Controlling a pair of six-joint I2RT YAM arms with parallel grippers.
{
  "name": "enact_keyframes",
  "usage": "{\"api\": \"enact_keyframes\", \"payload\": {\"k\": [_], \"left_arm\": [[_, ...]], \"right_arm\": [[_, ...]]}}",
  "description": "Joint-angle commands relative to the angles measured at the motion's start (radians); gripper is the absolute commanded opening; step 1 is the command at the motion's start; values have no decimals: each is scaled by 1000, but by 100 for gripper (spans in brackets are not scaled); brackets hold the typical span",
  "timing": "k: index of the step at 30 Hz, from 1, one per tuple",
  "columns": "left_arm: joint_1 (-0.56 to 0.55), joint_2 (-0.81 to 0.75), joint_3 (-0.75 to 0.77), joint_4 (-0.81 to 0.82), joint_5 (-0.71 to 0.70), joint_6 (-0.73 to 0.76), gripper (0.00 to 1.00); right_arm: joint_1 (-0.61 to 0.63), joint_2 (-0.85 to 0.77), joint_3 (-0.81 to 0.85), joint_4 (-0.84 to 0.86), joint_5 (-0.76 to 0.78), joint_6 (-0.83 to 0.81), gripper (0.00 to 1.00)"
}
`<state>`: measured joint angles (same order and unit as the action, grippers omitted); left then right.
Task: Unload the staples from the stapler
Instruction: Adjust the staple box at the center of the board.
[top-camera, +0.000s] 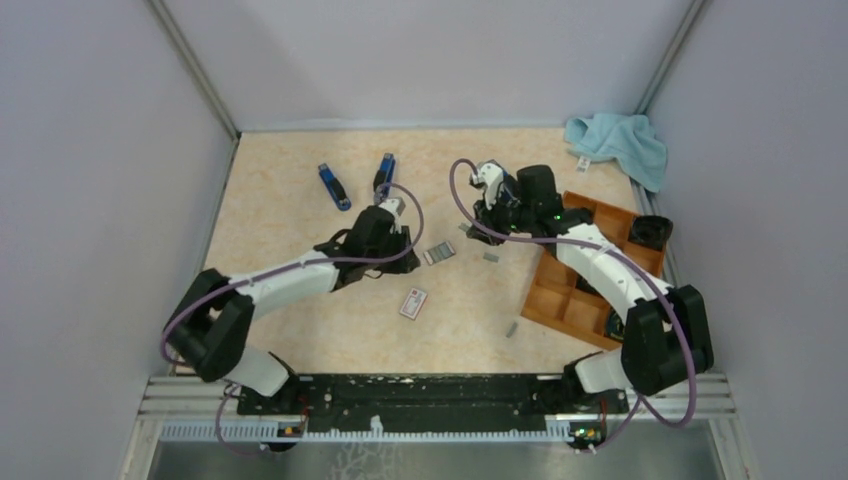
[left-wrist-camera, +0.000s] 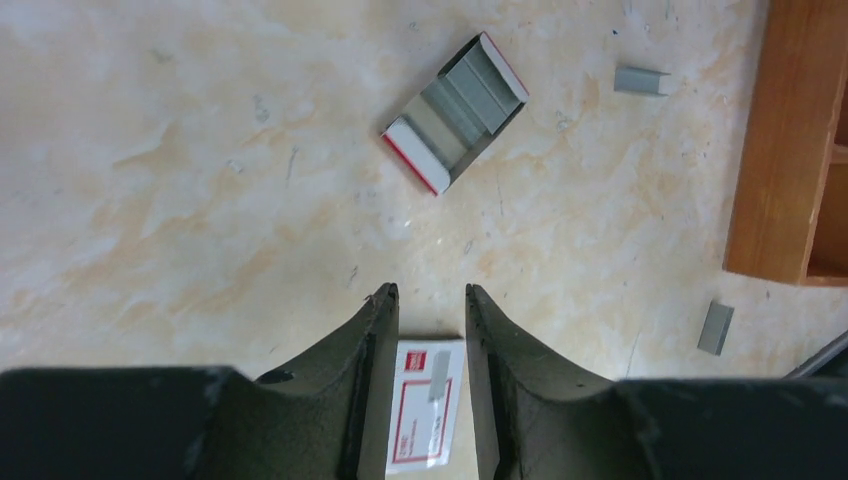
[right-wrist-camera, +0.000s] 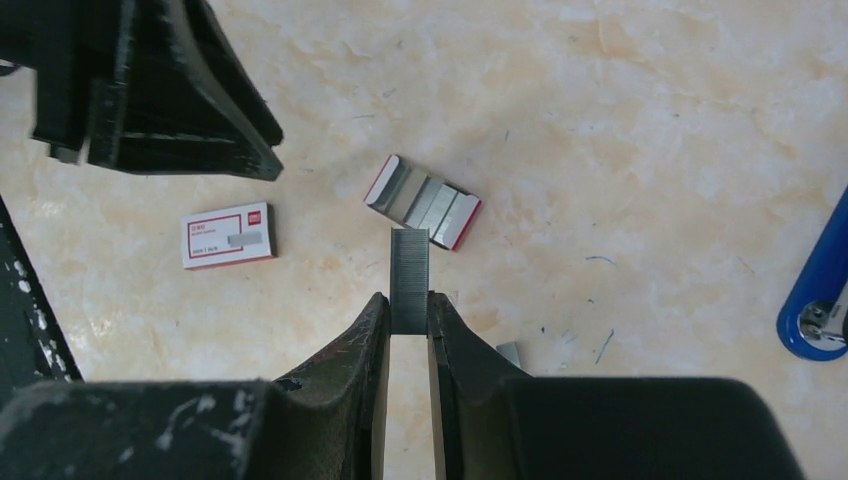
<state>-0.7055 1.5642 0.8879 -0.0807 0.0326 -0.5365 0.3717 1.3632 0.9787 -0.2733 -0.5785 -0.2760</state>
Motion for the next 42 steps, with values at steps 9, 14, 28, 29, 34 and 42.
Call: {"api": "enact_keyframes", "payload": {"k": [9,14,28,29,34,42], "left_arm": [[87,-291,-428,615,-81,161,49],[149,-168,-372,657,35,126,36],[193,-373,-539,892,291,120,59],[194,-374,-538,864,283,117,60],[203,-240,-460,755,260,80,47],[238,106,-129,496,219,71,26]], "right_arm": [[130,102,75,16,70,-14,10],[179,138,93,-3,157,-116,10],[161,100,55,36,-41,-44,10],[161,102,50,34,-31,-35,11],[160,123,44,-6,32,-12,10],[162,181,45,-5,100,-7,10]]}}
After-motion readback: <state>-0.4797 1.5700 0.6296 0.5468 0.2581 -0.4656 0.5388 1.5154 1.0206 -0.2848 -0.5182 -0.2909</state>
